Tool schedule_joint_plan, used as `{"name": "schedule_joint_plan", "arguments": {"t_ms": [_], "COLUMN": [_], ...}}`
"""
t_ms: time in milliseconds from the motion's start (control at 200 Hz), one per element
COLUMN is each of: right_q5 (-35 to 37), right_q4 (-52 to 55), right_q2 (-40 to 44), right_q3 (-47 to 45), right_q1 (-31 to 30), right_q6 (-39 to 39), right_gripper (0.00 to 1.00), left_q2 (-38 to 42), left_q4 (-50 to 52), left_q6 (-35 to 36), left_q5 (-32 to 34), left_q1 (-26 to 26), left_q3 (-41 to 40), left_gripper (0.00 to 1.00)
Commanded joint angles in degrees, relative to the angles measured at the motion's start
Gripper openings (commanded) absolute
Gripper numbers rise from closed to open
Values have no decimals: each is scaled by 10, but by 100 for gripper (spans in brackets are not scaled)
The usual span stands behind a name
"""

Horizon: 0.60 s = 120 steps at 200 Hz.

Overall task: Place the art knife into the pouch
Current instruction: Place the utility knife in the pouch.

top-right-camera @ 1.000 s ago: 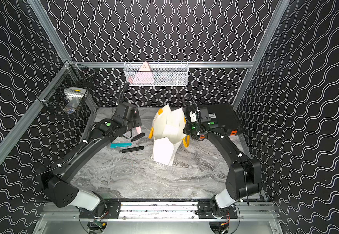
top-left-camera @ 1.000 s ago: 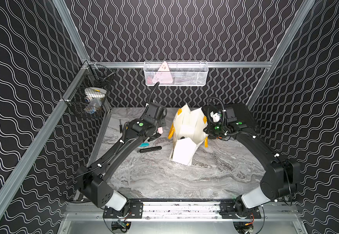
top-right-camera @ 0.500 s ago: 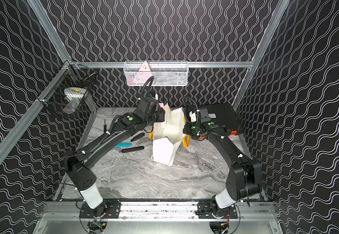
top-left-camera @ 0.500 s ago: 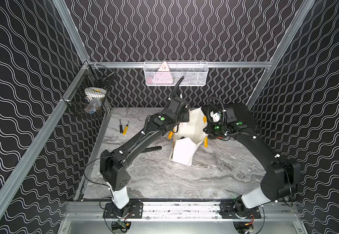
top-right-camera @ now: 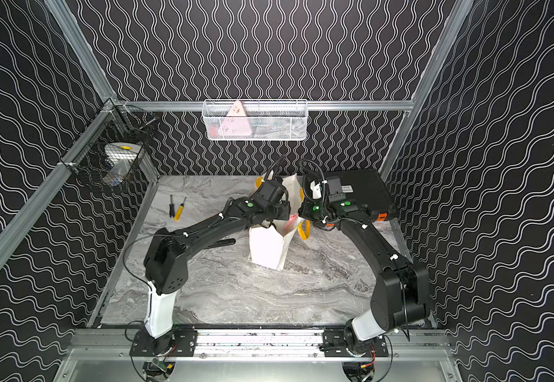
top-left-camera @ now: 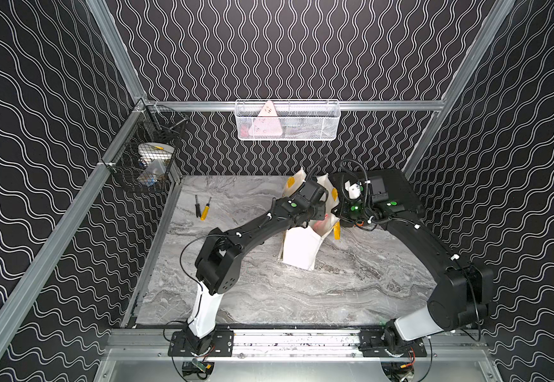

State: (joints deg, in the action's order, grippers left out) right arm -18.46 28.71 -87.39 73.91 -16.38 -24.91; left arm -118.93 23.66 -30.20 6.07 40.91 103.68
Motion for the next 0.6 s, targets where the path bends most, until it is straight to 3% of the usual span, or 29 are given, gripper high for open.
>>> {"name": "schedule_joint_plan", "arguments": {"t_ms": [0,130,450,595], "right_q5": [-11,-8,-1,11], "right_q4": [-34,-32,-23,-9], "right_q2": [5,9,12,13], "right_q3": [2,0,6,14], "right_q1": [-1,0,0,0], "right_q6": [-5,-2,6,15], "right_gripper": [0,0,0,0], "left_q2": [-40,-63,-78,-105], "left_q4": [46,52,101,141], "left_q6": [22,20,44,63], "left_q5": [-17,-32,15,26], "left_q1": [1,1,-1,-5], "left_q3": [30,27,5,23], "left_gripper": [40,39,41,50]}}
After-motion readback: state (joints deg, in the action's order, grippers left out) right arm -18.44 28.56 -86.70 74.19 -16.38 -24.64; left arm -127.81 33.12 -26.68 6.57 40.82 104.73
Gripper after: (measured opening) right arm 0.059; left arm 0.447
